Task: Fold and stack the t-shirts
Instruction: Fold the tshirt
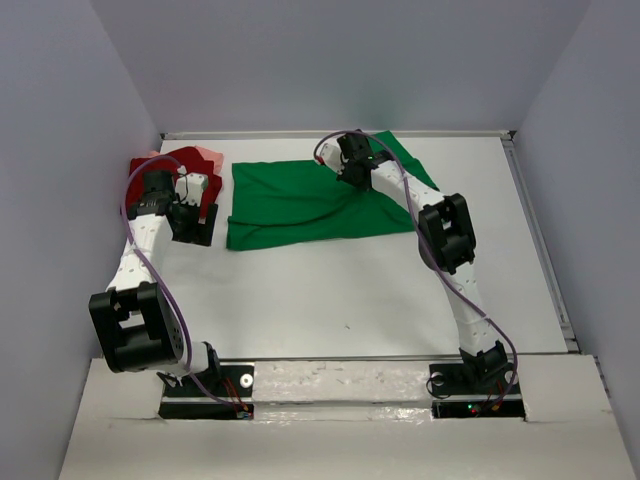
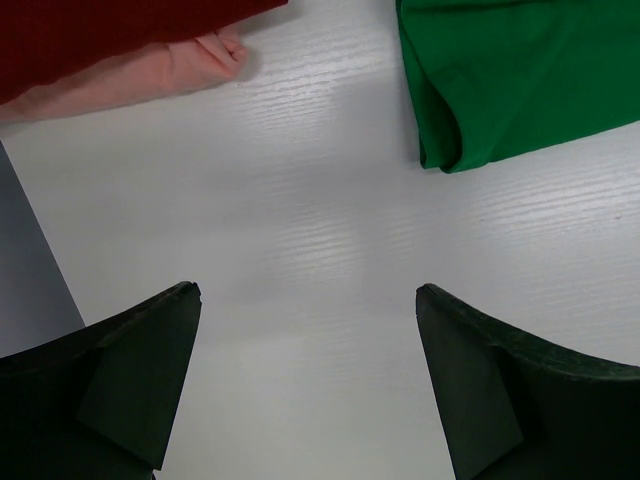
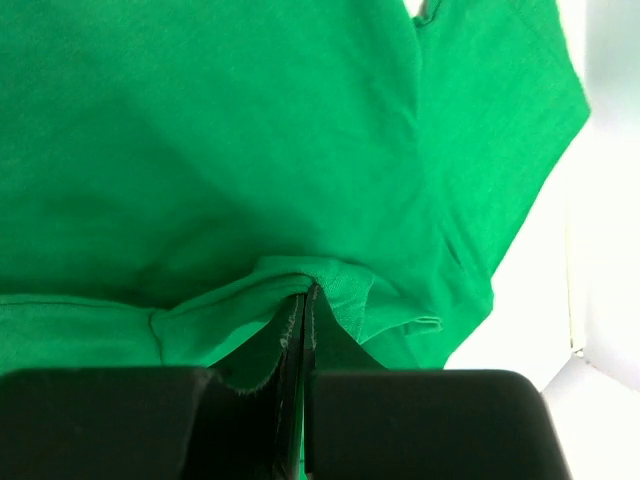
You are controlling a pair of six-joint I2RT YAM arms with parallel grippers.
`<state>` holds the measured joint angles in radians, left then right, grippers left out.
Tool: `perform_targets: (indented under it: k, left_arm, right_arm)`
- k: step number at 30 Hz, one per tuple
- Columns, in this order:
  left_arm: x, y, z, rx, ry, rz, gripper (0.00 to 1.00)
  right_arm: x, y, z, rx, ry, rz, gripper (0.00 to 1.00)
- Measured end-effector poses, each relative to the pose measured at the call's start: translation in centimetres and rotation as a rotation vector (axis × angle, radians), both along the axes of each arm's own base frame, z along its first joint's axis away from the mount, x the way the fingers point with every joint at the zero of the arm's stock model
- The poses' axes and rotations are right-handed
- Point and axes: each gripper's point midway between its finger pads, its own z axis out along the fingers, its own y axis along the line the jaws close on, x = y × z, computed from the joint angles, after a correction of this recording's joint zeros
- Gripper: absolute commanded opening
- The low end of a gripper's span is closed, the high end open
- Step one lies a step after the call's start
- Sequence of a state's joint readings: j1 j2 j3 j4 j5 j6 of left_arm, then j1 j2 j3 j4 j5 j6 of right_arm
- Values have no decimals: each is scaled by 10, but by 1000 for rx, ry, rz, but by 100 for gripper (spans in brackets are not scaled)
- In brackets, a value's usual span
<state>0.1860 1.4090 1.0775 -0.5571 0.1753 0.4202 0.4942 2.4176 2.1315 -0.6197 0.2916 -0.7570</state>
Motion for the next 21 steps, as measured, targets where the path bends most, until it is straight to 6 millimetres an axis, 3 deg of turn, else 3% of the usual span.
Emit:
perform_targets:
  k: [13, 21]
  left_arm:
    - [0, 1, 0, 3, 1, 2, 99]
    - [0, 1, 0, 6, 2, 5, 99]
  right_arm:
    - [11, 15, 10, -12, -60, 80, 0]
    - [6, 27, -1, -9, -38, 151, 0]
